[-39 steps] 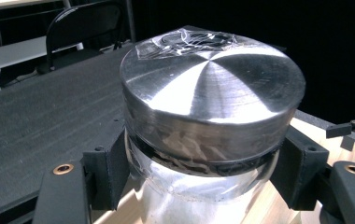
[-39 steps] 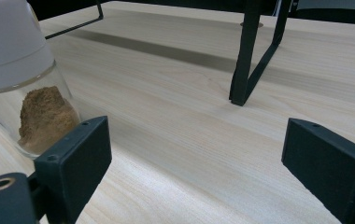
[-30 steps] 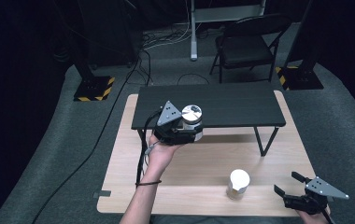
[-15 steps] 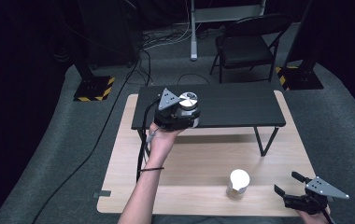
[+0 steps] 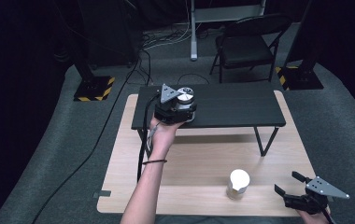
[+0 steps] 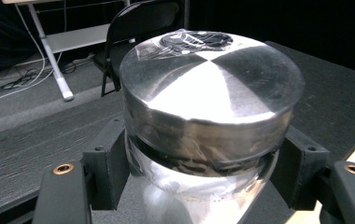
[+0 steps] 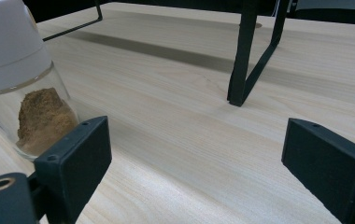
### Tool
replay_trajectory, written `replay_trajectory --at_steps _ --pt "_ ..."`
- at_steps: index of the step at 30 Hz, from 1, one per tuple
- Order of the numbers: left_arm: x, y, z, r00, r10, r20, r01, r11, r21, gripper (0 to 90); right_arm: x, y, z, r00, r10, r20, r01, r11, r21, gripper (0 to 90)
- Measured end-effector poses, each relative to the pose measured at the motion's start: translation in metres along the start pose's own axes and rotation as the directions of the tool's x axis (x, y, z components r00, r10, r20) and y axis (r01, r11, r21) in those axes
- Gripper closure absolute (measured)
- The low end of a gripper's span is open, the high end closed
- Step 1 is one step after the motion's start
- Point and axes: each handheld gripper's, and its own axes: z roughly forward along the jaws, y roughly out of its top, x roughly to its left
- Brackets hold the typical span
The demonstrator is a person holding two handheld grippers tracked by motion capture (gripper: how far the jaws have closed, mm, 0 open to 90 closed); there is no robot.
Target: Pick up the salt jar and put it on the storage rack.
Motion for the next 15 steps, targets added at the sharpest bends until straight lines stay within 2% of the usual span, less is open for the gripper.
replay_trajectory --at_steps 7,8,9,10,11,15 --pt "0.001 -0.001 0.000 1.0000 -0.003 -0.001 0.003 1.0000 -0.001 29.8 0.000 0.000 0.000 1.0000 -0.002 -0.001 0.002 1.0000 0.003 6.8" --pt "-0.002 -0.003 -0.003 1.0000 -0.003 -0.008 0.003 0.9997 -0.023 29.3 0.000 0.000 0.000 1.0000 -0.002 -0.001 0.002 1.0000 0.003 6.8" --pt "-0.002 -0.003 -0.003 1.0000 -0.003 -0.008 0.003 0.9997 -0.023 25.2 0.000 0.000 0.000 1.0000 -0.002 -0.001 0.002 1.0000 0.003 6.8" --pt "-0.003 -0.004 -0.004 0.9999 -0.006 -0.010 0.006 0.9995 -0.032 25.2 0.000 0.000 0.000 1.0000 -0.002 -0.001 0.002 1.0000 0.001 6.8" --pt "-0.002 -0.005 -0.008 0.9998 -0.021 0.002 0.021 0.9987 -0.047 23.6 0.000 0.000 0.000 1.0000 -0.003 -0.001 0.003 1.0000 0.000 6.8" --pt "-0.005 -0.006 -0.013 1.0000 0.006 -0.005 -0.007 0.9993 -0.037 20.6 0.001 0.000 0.000 1.0000 -0.002 -0.002 0.002 1.0000 0.001 6.8"
